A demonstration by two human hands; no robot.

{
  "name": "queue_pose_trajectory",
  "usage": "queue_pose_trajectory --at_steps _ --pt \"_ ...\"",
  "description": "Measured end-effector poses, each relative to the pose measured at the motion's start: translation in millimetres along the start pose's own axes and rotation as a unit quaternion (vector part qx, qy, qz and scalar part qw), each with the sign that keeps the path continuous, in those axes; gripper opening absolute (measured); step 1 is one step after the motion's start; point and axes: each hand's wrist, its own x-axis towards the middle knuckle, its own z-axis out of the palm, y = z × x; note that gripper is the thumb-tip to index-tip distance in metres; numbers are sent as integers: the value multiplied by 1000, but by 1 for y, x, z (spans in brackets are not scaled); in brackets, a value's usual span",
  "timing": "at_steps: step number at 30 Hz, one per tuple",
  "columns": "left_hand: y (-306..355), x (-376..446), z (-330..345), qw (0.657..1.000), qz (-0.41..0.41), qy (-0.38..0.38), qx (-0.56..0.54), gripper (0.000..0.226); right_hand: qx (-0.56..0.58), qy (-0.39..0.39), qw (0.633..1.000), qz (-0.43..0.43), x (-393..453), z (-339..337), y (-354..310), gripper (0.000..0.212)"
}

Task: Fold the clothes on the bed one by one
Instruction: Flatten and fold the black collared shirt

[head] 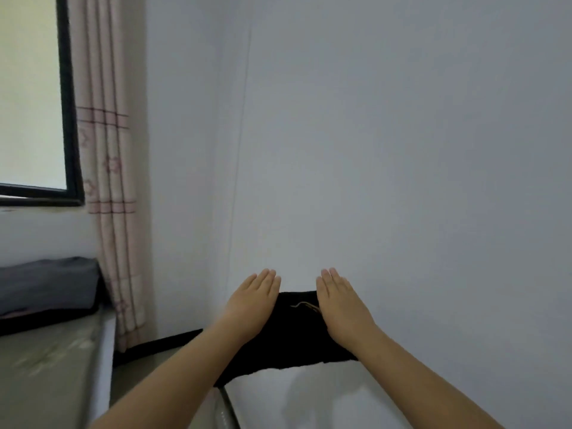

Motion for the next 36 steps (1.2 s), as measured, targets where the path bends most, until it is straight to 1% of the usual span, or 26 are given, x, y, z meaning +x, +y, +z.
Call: queue_pose_trajectory --at_steps 4,10,13,18,24,28,32,36 --pt "-42 17 16 997 -73 -17 33 55 36 44 996 -63 67 24 -13 54" --pt "-129 16 43 984 -151 -44 87 56 106 66 979 -163 159 54 -69 58" --pt "-180 5 67 973 -189 -68 110 55 135 63 964 -219 208 71 -115 61" --pt "-289 -11 118 952 -260 -108 122 55 160 58 941 -291 306 93 -214 61" --pt "-422 -19 173 922 -327 -172 119 56 188 30 920 -342 421 118 -333 63" --pt "-496 -5 216 911 -344 -198 110 57 192 -4 907 -374 497 145 -388 65" --pt "-571 14 268 901 -366 -216 91 58 185 13 890 -418 582 180 -436 59" --pt "-639 37 307 880 -406 -239 56 58 173 -2 869 -463 665 203 -481 56"
